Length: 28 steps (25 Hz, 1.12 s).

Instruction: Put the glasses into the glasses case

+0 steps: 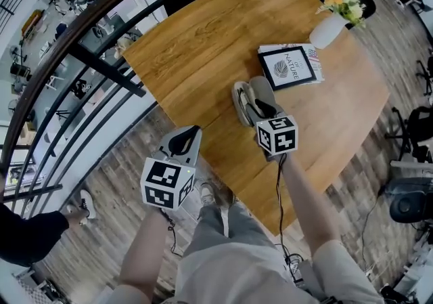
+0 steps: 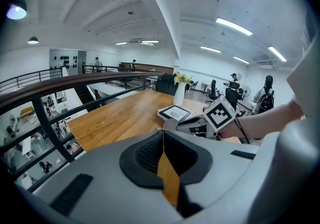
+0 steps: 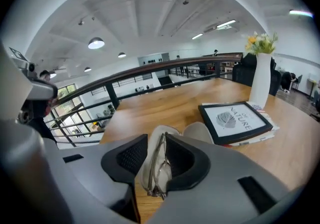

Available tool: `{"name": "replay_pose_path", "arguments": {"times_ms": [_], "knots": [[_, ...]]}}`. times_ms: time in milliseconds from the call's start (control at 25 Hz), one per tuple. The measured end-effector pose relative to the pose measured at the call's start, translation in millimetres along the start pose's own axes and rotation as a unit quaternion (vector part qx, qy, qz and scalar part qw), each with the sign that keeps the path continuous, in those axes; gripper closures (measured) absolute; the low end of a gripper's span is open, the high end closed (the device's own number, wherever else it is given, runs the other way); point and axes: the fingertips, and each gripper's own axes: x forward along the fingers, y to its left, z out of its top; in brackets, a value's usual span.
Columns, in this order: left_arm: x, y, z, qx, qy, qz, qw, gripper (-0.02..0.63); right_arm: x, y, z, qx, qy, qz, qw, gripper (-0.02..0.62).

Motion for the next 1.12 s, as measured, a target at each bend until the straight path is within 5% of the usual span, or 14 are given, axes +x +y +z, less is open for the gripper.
{"name": "replay_pose_path", "arguments": {"times_ms": [320, 640, 1120], "knots": [[-40, -12, 69, 0.038, -0.071, 0.011, 0.9967, 0.584, -108, 40, 108, -0.022, -0.13, 0.038, 0.991, 0.512], [-108, -37, 152, 0.114, -0.152, 0.033, 0.9813, 0.584, -237, 99, 201, -0.076, -0.269, 0.066, 0.958, 0.53], [-216, -80, 206, 0.167, -0.237, 0.064, 0.9549, 0.584, -372, 165, 220, -0.147, -0.334, 0.069, 0.929, 0.548]]}}
